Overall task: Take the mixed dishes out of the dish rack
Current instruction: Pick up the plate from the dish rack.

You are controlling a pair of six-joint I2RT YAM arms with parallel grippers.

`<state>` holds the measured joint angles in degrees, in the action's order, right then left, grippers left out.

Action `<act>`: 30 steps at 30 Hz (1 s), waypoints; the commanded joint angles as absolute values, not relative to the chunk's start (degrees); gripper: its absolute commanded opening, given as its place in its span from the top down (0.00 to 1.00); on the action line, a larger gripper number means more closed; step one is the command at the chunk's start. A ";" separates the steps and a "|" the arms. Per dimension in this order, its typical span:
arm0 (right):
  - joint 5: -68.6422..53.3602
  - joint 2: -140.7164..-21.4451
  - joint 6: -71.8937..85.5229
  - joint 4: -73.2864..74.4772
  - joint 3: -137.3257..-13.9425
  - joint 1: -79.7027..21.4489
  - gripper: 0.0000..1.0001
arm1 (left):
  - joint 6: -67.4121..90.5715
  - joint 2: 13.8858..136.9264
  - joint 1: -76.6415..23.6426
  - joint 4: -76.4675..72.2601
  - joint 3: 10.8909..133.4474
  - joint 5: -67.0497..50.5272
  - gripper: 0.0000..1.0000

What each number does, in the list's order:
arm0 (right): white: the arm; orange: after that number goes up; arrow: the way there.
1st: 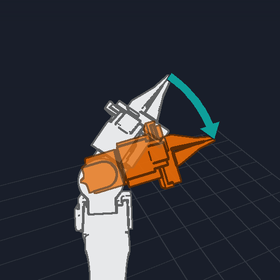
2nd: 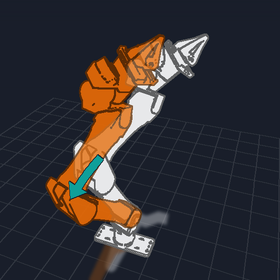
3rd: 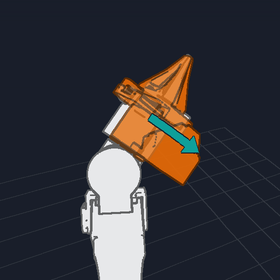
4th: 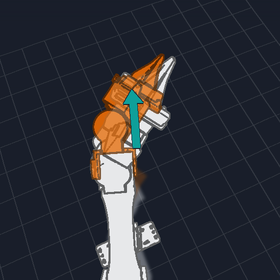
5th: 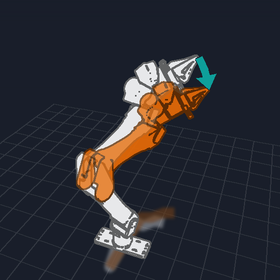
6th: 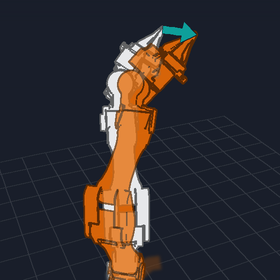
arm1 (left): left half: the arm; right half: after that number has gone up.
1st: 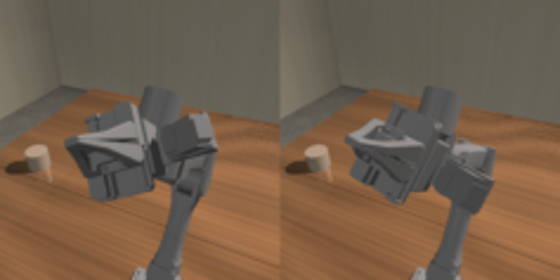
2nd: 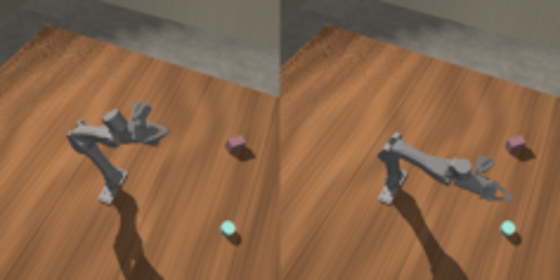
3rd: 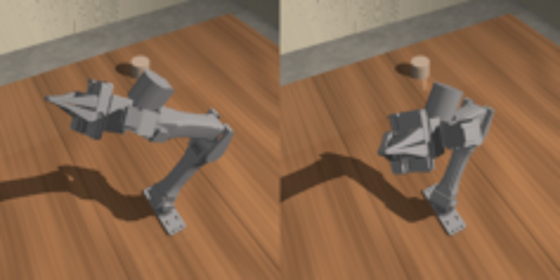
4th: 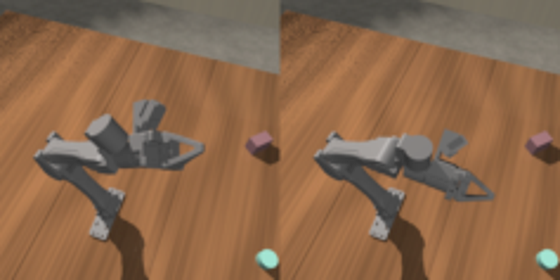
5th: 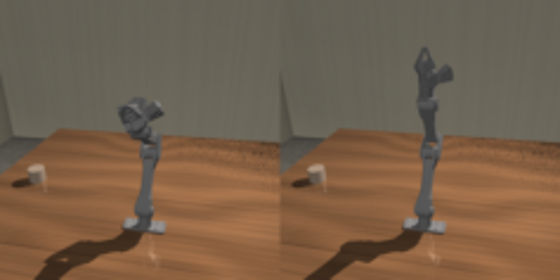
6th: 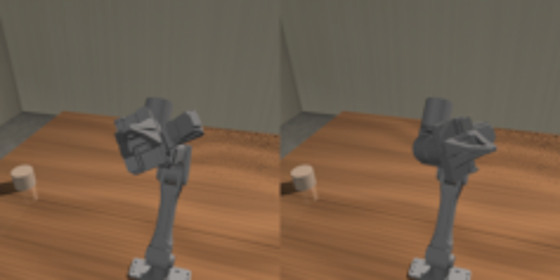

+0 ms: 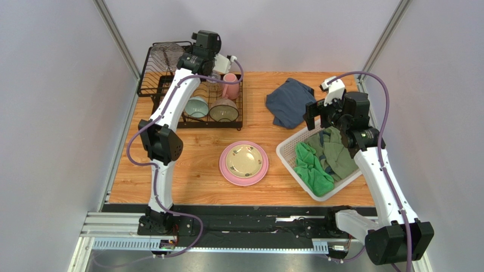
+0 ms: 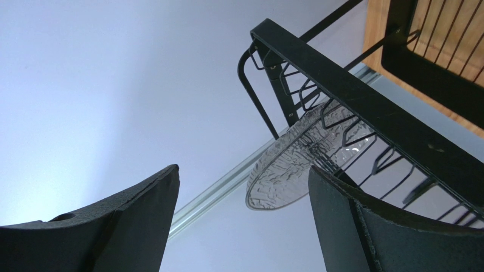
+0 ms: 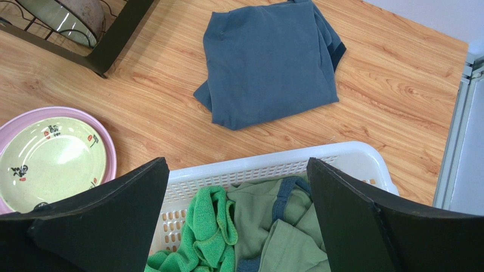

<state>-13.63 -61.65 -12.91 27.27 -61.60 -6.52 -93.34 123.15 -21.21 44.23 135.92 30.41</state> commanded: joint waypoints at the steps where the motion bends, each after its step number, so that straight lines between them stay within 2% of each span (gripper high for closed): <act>1: -14.06 -61.08 -13.45 26.90 -64.25 -6.59 0.01 | -100.10 125.15 -19.51 42.37 140.10 34.36 0.09; 23: -13.62 -62.32 -14.41 27.51 -64.51 -6.68 0.01 | -107.49 128.76 -15.03 36.39 140.10 34.98 0.12; 26: -13.54 -62.49 -14.50 27.51 -64.51 -6.77 0.01 | -106.88 128.85 -14.85 36.39 140.01 34.72 0.15; 30: -13.54 -62.67 -14.50 27.68 -64.60 -6.68 0.01 | -106.26 128.94 -14.77 36.21 139.75 34.98 0.23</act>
